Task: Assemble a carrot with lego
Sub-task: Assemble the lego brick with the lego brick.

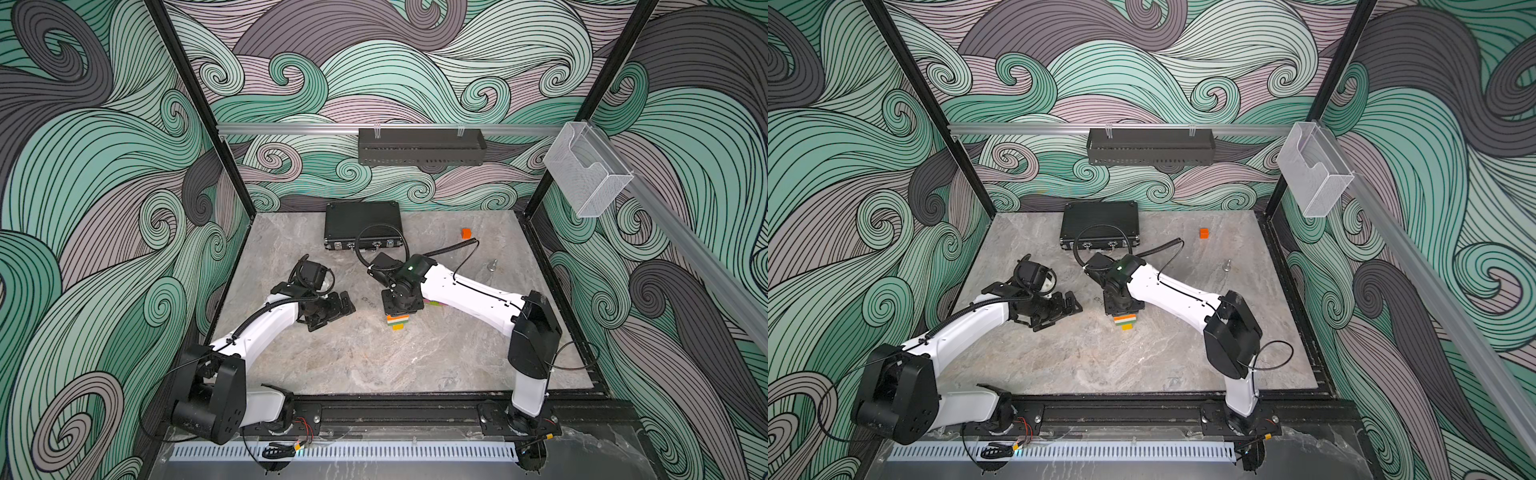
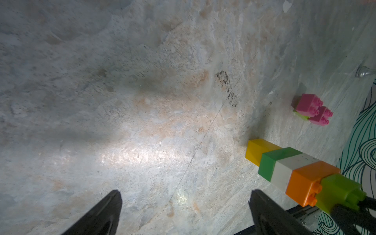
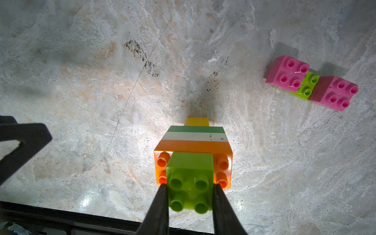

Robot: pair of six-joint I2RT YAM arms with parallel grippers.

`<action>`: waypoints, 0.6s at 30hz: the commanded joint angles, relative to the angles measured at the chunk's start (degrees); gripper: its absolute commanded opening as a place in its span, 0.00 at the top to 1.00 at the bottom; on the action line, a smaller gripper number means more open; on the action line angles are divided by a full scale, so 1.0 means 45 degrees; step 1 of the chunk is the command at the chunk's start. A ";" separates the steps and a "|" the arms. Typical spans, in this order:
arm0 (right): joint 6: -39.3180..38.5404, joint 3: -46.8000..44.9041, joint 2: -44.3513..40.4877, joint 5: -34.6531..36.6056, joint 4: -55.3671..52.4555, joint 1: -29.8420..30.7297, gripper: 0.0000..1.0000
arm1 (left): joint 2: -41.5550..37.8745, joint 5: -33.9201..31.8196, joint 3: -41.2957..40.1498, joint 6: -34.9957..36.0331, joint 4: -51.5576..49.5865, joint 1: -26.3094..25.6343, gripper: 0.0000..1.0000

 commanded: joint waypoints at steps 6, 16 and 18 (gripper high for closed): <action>0.0099 -0.0727 0.0340 0.0035 -0.0161 0.0040 0.77 | -0.0053 -0.0065 0.0049 0.0063 -0.0039 0.0130 0.01; 0.0255 -0.1114 -0.0193 -0.0049 0.0077 -0.0206 0.76 | -0.0150 -0.0133 0.0016 0.0063 -0.0087 0.0132 0.01; 0.0250 -0.1527 -0.0273 -0.0362 0.0447 -0.0348 0.76 | -0.0155 -0.0130 0.0044 0.0063 -0.0089 0.0130 0.01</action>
